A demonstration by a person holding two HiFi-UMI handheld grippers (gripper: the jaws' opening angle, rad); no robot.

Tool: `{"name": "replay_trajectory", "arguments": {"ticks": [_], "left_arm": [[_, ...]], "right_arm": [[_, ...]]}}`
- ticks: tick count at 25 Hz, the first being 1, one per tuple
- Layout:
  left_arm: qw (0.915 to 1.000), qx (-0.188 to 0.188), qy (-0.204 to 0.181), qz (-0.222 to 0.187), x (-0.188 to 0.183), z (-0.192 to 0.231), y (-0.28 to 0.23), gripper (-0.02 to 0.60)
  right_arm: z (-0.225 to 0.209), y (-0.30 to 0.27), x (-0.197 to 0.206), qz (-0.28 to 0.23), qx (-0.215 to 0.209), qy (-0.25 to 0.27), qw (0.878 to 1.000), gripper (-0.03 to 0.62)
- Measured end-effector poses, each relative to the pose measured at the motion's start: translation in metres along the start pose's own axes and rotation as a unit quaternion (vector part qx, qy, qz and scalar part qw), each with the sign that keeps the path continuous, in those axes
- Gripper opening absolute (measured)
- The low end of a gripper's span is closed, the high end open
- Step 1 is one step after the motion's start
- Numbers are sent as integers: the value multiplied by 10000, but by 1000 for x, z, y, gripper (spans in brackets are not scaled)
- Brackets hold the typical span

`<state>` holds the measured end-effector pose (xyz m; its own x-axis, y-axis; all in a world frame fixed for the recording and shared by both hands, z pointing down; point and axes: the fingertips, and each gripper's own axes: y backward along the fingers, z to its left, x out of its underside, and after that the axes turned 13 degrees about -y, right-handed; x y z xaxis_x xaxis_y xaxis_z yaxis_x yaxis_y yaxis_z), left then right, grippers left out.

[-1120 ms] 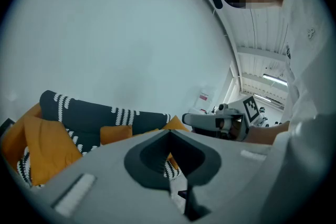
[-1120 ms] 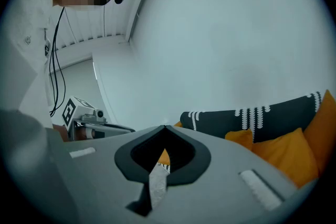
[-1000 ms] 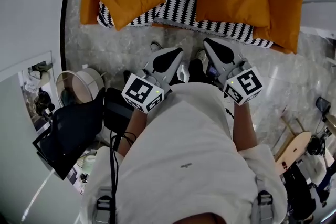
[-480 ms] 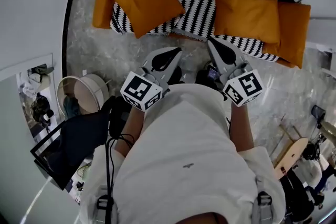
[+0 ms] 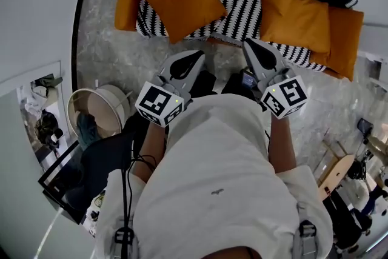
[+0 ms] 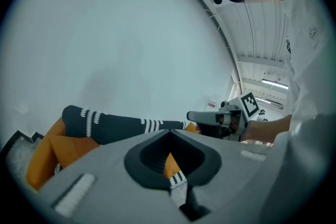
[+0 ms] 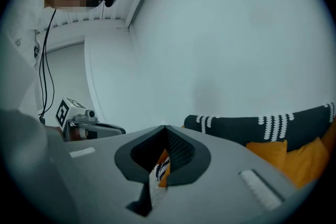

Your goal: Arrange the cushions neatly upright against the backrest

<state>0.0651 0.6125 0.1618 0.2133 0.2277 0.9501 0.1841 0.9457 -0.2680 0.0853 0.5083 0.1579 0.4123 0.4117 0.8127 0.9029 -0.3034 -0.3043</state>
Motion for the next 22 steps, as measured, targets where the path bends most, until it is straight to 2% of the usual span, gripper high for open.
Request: {"name": "replay_trajectory", "arguments": {"ticks": [7,14,17,22], "left_arm": [[9999,42,125,17,6,24,-1,1],[9998,-96,112,112,3,35,-19,1],[9995,-247,83,161,-1,51,-26,2],[9988,-441,-34,229,-20,90,-52,2]], "right_arm": [[14,-25,12,349,31,86,9993,26],[-8,-46,12,462,-213,-127,9986,26],[-19,-66,1,448,-351,-185,9982,26],[-42,-103,-40,254,-617,-79,9977,26]]}}
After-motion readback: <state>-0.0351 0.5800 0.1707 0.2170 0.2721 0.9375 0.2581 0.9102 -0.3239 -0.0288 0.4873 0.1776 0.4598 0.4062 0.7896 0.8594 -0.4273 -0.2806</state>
